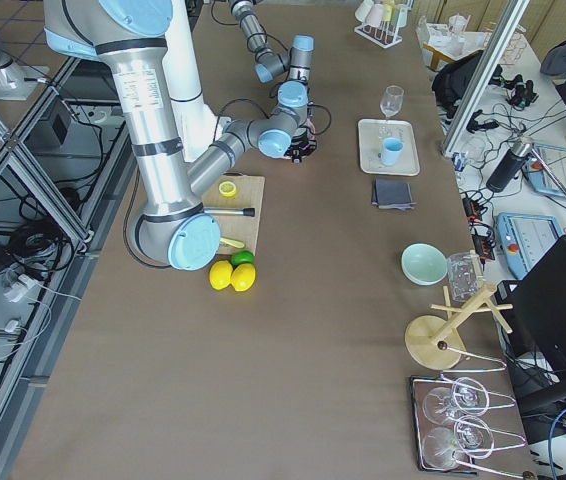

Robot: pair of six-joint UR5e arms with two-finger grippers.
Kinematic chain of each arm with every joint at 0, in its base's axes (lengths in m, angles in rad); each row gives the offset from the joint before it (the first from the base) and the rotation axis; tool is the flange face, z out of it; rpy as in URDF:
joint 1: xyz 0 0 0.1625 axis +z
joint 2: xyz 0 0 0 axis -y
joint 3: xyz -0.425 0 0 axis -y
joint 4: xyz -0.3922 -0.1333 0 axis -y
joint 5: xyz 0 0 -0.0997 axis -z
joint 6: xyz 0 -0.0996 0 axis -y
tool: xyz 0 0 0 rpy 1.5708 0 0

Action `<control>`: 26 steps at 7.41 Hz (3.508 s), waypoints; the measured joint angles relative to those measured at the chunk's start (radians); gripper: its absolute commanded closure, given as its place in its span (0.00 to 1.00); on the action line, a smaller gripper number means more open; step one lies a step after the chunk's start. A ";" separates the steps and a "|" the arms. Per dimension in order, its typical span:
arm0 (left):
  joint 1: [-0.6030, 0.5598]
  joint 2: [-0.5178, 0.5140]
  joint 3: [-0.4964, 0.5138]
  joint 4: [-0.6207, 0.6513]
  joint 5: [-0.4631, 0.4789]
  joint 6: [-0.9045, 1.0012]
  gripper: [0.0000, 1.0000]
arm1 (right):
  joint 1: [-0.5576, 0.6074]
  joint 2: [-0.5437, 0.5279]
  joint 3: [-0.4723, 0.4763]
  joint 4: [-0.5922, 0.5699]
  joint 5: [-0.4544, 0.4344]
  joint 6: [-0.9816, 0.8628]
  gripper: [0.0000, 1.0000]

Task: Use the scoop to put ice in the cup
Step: 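Lift the filled scoop out of the bowl and carry it toward the blue cup, then tip the scoop over the blue cup to pour ice while the left arm withdraws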

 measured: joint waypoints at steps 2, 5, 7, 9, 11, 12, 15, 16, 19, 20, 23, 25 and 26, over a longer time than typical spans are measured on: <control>0.000 0.000 0.000 0.002 0.000 0.000 0.02 | 0.023 0.002 0.005 0.004 0.037 0.040 1.00; 0.000 0.002 0.001 0.003 0.000 0.001 0.02 | 0.093 0.000 0.007 -0.001 0.082 0.093 1.00; 0.000 0.003 0.000 0.004 0.000 0.001 0.02 | 0.170 -0.003 0.001 -0.021 0.153 0.127 1.00; -0.001 0.003 -0.005 0.004 0.000 0.000 0.02 | 0.249 -0.002 -0.006 -0.086 0.203 0.135 1.00; -0.008 0.006 -0.016 0.013 0.000 0.001 0.02 | 0.318 0.006 -0.046 -0.136 0.226 0.137 1.00; -0.014 0.012 -0.033 0.034 -0.003 0.004 0.02 | 0.350 0.025 -0.092 -0.143 0.249 0.154 1.00; -0.018 0.051 -0.199 0.276 0.003 0.031 0.02 | 0.381 0.122 -0.210 -0.148 0.267 0.241 1.00; -0.020 0.078 -0.239 0.320 0.004 0.043 0.02 | 0.384 0.154 -0.248 -0.148 0.265 0.252 1.00; -0.028 0.121 -0.335 0.502 0.010 0.068 0.02 | 0.387 0.247 -0.340 -0.151 0.249 0.341 1.00; -0.029 0.120 -0.376 0.607 0.037 0.092 0.02 | 0.387 0.289 -0.372 -0.167 0.234 0.366 1.00; -0.038 0.125 -0.419 0.809 0.139 0.217 0.02 | 0.380 0.390 -0.422 -0.264 0.181 0.373 1.00; -0.131 0.128 -0.413 0.881 0.138 0.230 0.02 | 0.340 0.438 -0.438 -0.347 0.120 0.346 1.00; -0.204 0.128 -0.409 0.925 0.104 0.231 0.02 | 0.320 0.469 -0.445 -0.404 0.096 0.313 1.00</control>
